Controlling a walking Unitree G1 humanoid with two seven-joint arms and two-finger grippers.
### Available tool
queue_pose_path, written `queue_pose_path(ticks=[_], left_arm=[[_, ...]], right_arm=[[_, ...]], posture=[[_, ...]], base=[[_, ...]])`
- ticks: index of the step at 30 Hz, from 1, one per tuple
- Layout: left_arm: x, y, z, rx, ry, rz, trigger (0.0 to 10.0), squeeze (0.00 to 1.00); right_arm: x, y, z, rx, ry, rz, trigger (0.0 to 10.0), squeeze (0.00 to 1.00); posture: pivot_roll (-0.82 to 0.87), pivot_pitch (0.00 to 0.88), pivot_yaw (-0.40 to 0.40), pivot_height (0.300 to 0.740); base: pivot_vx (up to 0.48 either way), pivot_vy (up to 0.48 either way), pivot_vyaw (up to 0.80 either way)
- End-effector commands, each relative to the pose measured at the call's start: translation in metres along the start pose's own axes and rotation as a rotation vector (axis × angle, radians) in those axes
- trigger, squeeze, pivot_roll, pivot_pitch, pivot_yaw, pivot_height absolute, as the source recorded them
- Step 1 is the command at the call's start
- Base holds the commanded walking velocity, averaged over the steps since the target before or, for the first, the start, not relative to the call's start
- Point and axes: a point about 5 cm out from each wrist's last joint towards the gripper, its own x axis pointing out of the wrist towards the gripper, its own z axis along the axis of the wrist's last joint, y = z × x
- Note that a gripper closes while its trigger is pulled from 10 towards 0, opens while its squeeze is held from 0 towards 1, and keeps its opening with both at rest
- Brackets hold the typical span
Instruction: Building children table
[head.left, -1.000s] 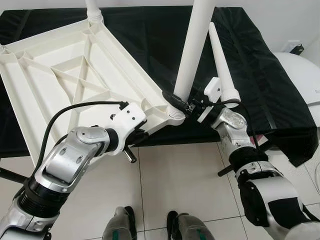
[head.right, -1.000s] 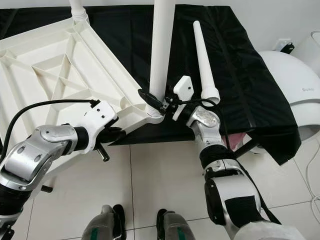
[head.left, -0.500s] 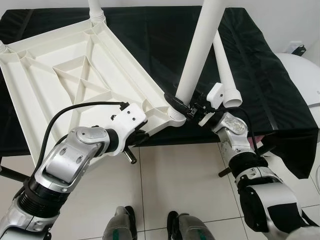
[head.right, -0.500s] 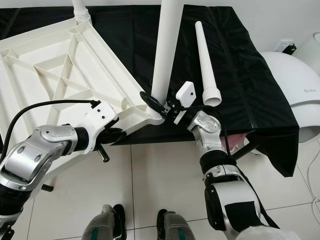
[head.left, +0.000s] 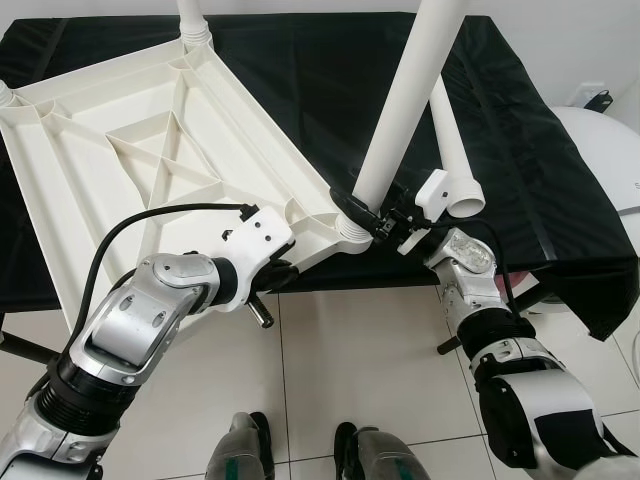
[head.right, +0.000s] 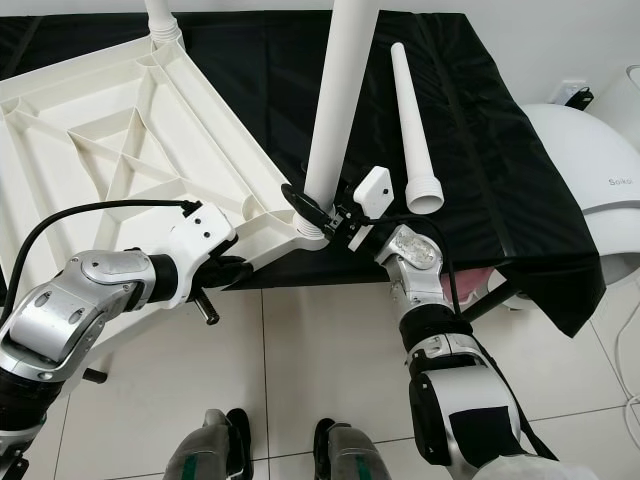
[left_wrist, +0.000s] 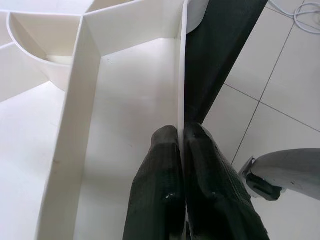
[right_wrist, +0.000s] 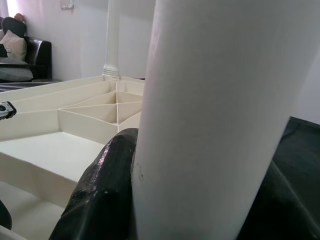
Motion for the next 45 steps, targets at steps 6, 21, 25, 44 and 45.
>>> queue_pose_path(ticks=[6, 21, 25, 44, 45], left_arm=[[0.0001, -0.0014, 0.0003, -0.009, 0.003, -0.004, 10.0, 0.0], [0.0002, -0.0013, 0.0008, -0.009, -0.001, -0.001, 10.0, 0.0], [0.0005, -0.001, 0.0012, -0.006, -0.002, 0.0, 10.0, 0.0], [0.0013, -0.0022, 0.0015, -0.002, -0.004, -0.004, 10.0, 0.0], [0.0013, -0.0022, 0.0015, -0.002, -0.004, -0.004, 10.0, 0.0]], right_arm=[[-0.0059, 0.0149, -0.0153, -0.004, 0.083, 0.081, 10.0, 0.0], [-0.0117, 0.0094, -0.0207, 0.047, 0.106, 0.003, 10.0, 0.0], [-0.0119, 0.0097, -0.0221, 0.062, 0.108, -0.019, 10.0, 0.0], [-0.0104, 0.0126, -0.0235, 0.048, 0.114, -0.088, 10.0, 0.0], [-0.0104, 0.0126, -0.0235, 0.048, 0.114, -0.088, 10.0, 0.0]], posture=[[0.01, 0.212, -0.05, 0.74], [0.01, 0.201, -0.047, 0.74], [0.01, 0.201, -0.047, 0.74], [0.0, 0.185, -0.048, 0.74], [0.0, 0.185, -0.048, 0.74]], base=[[0.0, 0.0, 0.0], [0.0, 0.0, 0.0], [0.0, 0.0, 0.0], [0.0, 0.0, 0.0], [0.0, 0.0, 0.0]])
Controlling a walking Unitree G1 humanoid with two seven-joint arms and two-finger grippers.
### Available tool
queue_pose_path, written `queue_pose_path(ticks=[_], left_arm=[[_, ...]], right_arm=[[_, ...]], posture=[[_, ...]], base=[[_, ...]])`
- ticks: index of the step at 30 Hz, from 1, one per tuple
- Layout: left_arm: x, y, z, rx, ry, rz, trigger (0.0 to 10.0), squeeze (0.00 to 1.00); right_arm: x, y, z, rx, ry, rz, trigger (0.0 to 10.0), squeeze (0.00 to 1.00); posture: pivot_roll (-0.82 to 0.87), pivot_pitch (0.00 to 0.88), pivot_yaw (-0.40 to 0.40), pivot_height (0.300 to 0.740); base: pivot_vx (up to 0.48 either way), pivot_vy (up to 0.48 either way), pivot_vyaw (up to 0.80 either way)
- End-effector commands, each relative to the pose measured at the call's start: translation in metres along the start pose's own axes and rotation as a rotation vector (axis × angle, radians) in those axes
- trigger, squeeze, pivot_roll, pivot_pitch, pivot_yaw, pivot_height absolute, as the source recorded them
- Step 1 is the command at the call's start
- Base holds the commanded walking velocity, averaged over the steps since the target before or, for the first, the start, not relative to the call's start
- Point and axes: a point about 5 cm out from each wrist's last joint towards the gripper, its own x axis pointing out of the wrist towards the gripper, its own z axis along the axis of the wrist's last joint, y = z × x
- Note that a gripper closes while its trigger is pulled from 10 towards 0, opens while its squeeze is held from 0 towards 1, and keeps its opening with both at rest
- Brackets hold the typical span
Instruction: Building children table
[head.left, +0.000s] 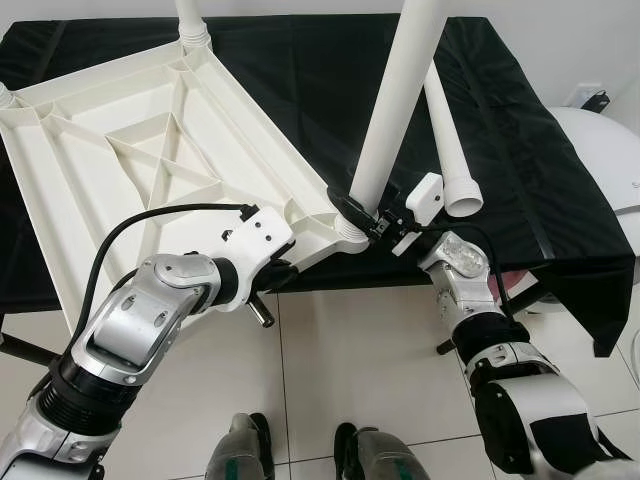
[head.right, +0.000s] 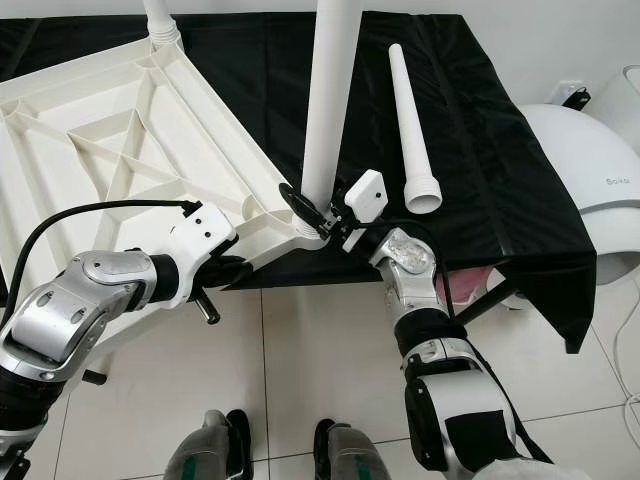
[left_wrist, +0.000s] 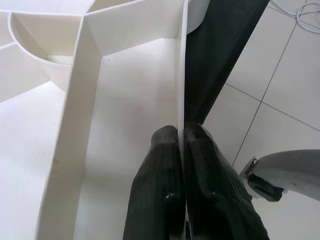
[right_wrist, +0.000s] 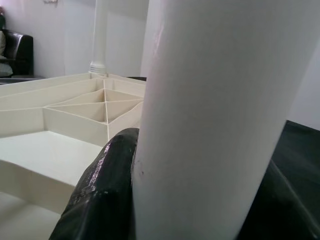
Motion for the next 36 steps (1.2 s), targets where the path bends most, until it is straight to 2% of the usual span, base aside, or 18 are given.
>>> queue_pose_path(ticks=[1, 7, 9, 15, 36], left_arm=[[0.0002, -0.0017, 0.0018, 0.003, -0.007, -0.002, 10.0, 0.0], [0.0003, -0.0016, 0.002, 0.003, -0.007, -0.003, 10.0, 0.0], [0.0007, -0.0017, 0.0021, 0.003, -0.007, -0.004, 10.0, 0.0], [0.0008, -0.0015, 0.0024, 0.002, -0.008, -0.005, 10.0, 0.0], [0.0005, -0.0002, 0.003, 0.002, -0.008, -0.002, 10.0, 0.0]], right_arm=[[-0.0128, 0.008, -0.0193, 0.043, 0.097, 0.005, 10.0, 0.0], [-0.013, 0.0089, -0.0193, 0.039, 0.095, 0.003, 10.0, 0.0], [-0.0157, 0.0092, -0.0181, 0.019, 0.077, -0.079, 10.0, 0.0], [-0.0148, 0.0085, -0.0161, 0.022, 0.066, -0.135, 10.0, 0.0], [-0.0135, 0.0082, -0.0117, 0.018, 0.057, -0.237, 10.0, 0.0]], posture=[[0.0, 0.185, -0.048, 0.74], [0.0, 0.185, -0.048, 0.74], [0.0, 0.187, -0.049, 0.74], [0.0, 0.192, -0.047, 0.74], [0.0, 0.198, -0.043, 0.74]], base=[[0.0, 0.0, 0.0], [0.0, 0.0, 0.0], [0.0, 0.0, 0.0], [0.0, 0.0, 0.0], [0.0, 0.0, 0.0]])
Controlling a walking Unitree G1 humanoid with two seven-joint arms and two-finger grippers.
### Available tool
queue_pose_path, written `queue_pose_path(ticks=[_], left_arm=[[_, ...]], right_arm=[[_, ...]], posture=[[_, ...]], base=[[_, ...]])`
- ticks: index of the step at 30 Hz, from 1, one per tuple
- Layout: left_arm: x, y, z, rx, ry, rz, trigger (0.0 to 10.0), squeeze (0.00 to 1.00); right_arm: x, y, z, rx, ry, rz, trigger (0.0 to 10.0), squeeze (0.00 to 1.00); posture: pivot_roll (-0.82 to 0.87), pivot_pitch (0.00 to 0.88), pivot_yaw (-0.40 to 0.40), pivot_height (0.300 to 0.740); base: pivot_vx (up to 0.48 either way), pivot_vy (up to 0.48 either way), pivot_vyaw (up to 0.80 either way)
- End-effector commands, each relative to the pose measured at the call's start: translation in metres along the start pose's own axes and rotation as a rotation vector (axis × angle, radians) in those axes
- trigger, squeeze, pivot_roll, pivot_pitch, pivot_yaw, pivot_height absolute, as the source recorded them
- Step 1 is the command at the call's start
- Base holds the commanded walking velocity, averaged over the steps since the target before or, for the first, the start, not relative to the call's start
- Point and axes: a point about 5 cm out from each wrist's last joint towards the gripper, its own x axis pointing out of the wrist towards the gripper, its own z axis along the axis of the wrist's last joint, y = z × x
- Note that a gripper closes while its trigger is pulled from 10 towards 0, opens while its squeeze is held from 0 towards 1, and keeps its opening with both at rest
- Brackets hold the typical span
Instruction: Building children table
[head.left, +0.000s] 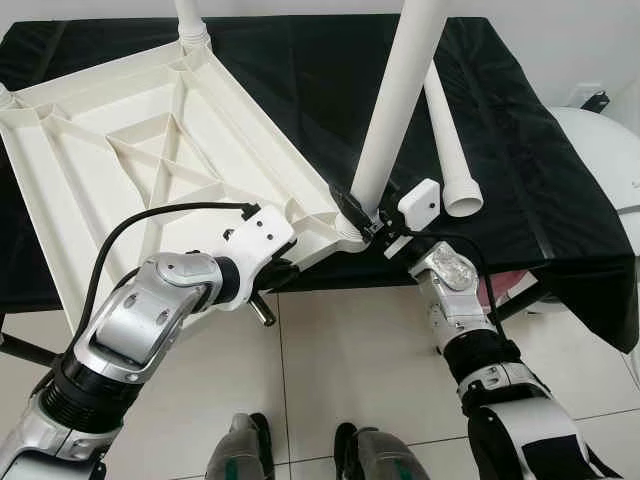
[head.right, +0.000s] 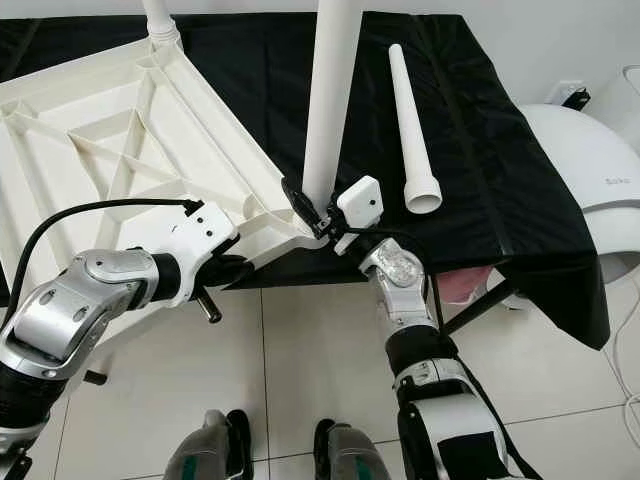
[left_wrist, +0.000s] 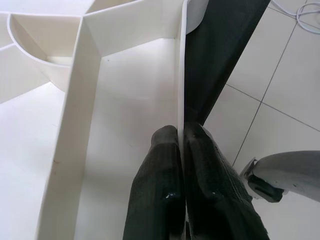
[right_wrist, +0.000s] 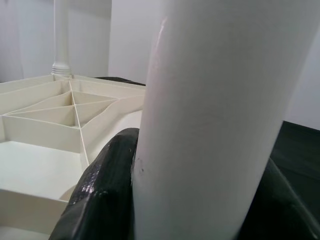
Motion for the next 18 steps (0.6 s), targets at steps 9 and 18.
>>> queue_pose_path(ticks=[9, 18], left_arm=[[-0.0008, 0.0003, 0.0023, 0.003, -0.007, 0.0, 10.0, 0.0], [-0.0002, 0.0006, 0.0037, 0.005, -0.011, -0.003, 10.0, 0.0]], right_arm=[[-0.0147, 0.0013, -0.0116, 0.027, 0.064, -0.117, 10.0, 0.0], [-0.0153, 0.0039, -0.0086, 0.016, 0.056, -0.169, 10.0, 0.0]], posture=[[0.0, 0.203, -0.04, 0.74], [-0.01, 0.203, -0.038, 0.74]], base=[[0.0, 0.0, 0.0], [0.0, 0.0, 0.0]])
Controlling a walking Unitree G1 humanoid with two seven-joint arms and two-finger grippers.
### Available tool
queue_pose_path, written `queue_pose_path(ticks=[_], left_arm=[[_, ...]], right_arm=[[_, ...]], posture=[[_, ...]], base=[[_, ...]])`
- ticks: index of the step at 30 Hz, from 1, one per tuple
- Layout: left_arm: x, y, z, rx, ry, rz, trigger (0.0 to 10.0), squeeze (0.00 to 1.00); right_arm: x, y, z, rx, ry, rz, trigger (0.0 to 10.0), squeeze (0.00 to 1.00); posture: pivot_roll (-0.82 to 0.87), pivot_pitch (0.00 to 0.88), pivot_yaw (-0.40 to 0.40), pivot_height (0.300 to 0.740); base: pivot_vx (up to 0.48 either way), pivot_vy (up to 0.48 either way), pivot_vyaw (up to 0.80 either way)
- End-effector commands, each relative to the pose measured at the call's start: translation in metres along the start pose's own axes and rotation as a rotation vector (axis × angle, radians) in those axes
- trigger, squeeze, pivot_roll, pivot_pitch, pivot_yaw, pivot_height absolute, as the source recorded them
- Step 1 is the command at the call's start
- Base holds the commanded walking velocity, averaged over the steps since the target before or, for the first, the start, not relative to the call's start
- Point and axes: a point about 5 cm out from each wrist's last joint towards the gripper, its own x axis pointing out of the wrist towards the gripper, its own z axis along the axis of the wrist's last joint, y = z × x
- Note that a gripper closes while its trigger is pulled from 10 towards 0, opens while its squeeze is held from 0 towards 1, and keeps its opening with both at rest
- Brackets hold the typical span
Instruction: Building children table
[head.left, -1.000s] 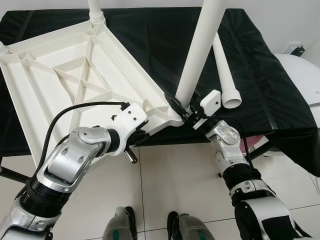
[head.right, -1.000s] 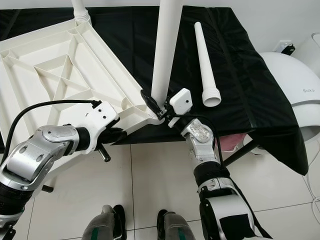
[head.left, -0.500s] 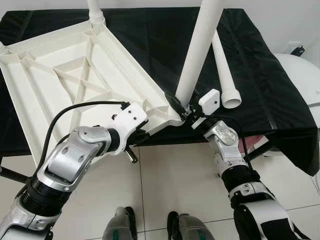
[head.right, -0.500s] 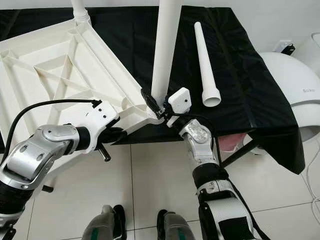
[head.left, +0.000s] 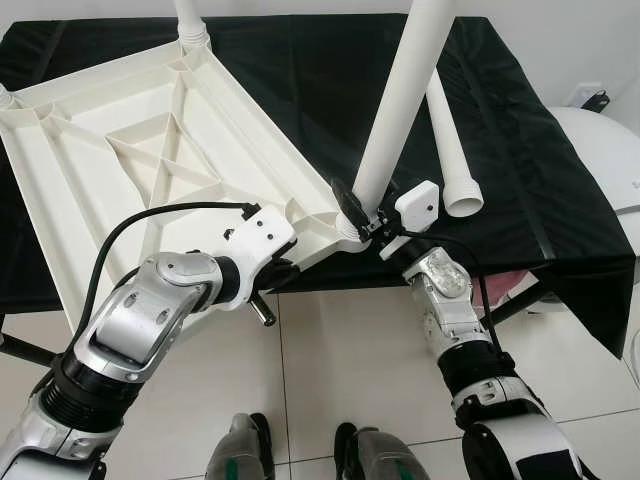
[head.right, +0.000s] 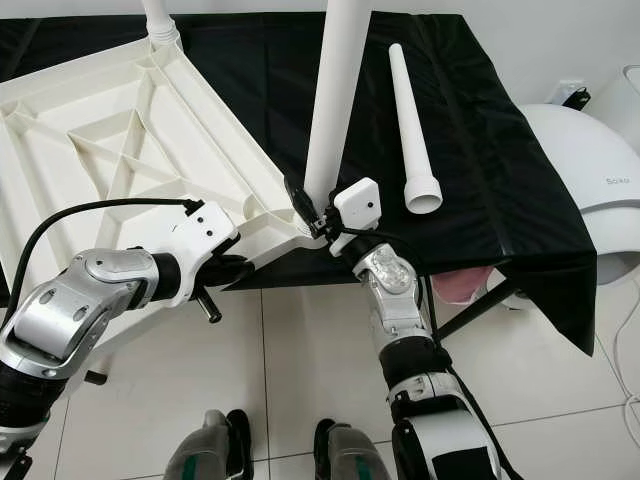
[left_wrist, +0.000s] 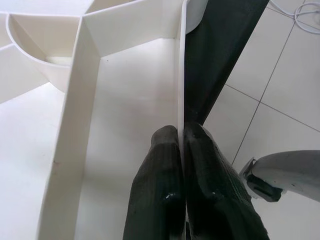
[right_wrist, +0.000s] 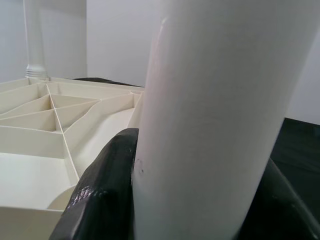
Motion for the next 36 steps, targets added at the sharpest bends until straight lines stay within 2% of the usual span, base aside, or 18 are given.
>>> queue_pose_path(ticks=[1, 12, 17, 27, 36], left_arm=[[0.0, 0.0, 0.003, 0.004, -0.011, -0.004, 10.0, 0.0], [0.001, -0.001, 0.003, 0.002, -0.015, -0.004, 10.0, 0.0], [0.001, -0.001, 0.003, 0.002, -0.015, -0.003, 10.0, 0.0], [0.002, -0.003, 0.004, 0.005, -0.02, -0.009, 10.0, 0.0], [0.003, -0.004, 0.004, 0.008, -0.022, -0.014, 10.0, 0.0]], right_arm=[[-0.012, -0.005, -0.012, 0.012, 0.073, -0.055, 10.0, 0.0], [-0.013, -0.001, -0.007, -0.018, 0.071, -0.155, 10.0, 0.0], [-0.013, 0.0, -0.007, -0.024, 0.075, -0.163, 10.0, 0.0], [-0.015, 0.012, -0.006, -0.024, 0.094, -0.257, 10.0, 0.0], [-0.016, 0.015, -0.006, -0.044, 0.117, -0.333, 10.0, 0.0]], posture=[[-0.01, 0.203, -0.038, 0.74], [-0.01, 0.196, -0.047, 0.74], [-0.01, 0.196, -0.047, 0.74], [-0.01, 0.179, -0.053, 0.74], [-0.01, 0.173, -0.056, 0.74]], base=[[0.0, 0.0, 0.0], [0.0, 0.0, 0.0], [0.0, 0.0, 0.0], [0.0, 0.0, 0.0], [0.0, 0.0, 0.0]])
